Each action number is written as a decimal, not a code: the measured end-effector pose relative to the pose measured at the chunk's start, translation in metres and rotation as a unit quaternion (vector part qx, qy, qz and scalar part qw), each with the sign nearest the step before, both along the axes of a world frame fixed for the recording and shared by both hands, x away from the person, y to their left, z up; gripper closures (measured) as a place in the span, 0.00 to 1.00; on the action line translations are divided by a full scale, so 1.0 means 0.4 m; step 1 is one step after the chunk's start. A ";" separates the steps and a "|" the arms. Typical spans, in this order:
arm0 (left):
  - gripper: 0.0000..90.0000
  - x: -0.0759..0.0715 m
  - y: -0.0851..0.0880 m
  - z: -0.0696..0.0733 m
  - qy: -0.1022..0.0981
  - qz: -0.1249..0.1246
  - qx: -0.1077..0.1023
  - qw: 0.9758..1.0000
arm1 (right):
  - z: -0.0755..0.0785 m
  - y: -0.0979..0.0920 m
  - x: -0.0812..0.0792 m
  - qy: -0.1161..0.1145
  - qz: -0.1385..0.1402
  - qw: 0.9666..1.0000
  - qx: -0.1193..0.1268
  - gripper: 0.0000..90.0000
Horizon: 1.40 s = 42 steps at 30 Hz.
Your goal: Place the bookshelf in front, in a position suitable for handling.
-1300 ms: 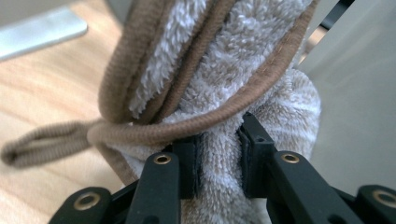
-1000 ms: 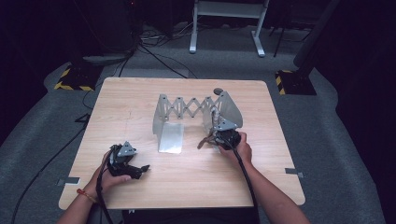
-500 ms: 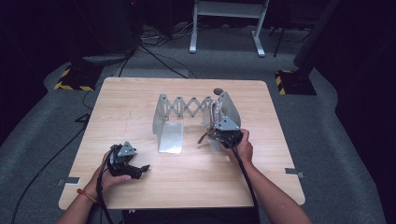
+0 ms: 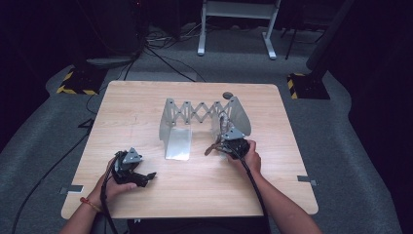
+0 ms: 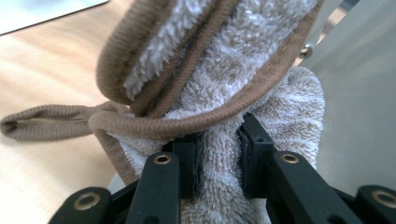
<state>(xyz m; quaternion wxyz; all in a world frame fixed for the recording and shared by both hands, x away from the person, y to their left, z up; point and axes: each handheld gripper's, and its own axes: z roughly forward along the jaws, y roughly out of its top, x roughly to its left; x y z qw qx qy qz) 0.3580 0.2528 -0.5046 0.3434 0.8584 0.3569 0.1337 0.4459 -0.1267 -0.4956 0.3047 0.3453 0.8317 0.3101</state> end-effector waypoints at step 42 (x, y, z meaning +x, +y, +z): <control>0.12 -0.001 0.000 0.000 0.001 -0.001 0.001 1.000 | 0.002 0.000 -0.045 -0.034 -0.030 0.998 -0.046 0.81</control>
